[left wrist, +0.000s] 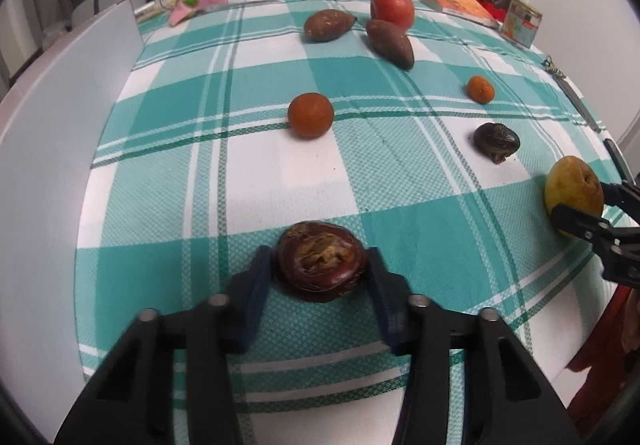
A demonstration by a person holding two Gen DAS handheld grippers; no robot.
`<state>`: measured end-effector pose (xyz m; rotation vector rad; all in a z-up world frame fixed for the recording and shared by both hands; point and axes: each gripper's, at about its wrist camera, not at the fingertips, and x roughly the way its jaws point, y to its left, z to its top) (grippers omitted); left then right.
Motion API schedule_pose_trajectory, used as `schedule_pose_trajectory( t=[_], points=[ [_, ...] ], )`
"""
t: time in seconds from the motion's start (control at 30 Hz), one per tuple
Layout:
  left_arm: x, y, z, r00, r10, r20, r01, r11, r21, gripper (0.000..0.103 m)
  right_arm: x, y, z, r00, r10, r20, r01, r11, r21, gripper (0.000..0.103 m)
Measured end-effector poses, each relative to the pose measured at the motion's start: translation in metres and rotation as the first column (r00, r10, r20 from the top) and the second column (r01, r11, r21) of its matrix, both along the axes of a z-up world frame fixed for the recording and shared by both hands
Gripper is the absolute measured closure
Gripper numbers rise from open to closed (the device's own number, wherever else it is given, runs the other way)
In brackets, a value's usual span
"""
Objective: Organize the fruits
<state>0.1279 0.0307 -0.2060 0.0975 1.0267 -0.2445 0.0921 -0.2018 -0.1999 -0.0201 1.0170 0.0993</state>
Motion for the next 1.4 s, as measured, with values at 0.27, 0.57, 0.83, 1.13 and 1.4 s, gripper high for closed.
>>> schedule_pose_trajectory(
  t=[0.27,0.57,0.83,1.13,1.4],
  points=[
    [0.022,0.012,0.015,0.973,-0.009,-0.229,-0.008,0.997,-0.076,0.058,0.031,-0.014,0.006,0.965,0.017,-0.262,0.002,0.997,0.071,0.038],
    [0.024,0.082,0.134,0.986,0.042,-0.159,-0.072,0.979,-0.188,0.058,0.051,0.037,0.109,0.967,0.168,-0.190,-0.111,0.955,0.276,0.038],
    [0.031,0.217,0.235,0.969,0.248,-0.023,-0.248,0.957,-0.151,0.057,0.080,0.223,0.218,0.886,0.464,-0.015,-0.431,0.834,0.343,0.038],
    [0.045,0.333,0.150,0.863,0.482,-0.153,-0.497,0.863,-0.084,0.057,0.114,0.407,0.174,0.787,0.614,-0.060,-0.579,0.768,0.275,0.038],
    [0.059,0.361,0.046,0.784,0.540,-0.306,-0.564,0.826,0.010,0.057,0.130,0.471,0.071,0.754,0.619,-0.221,-0.594,0.786,0.174,0.038]
  ],
)
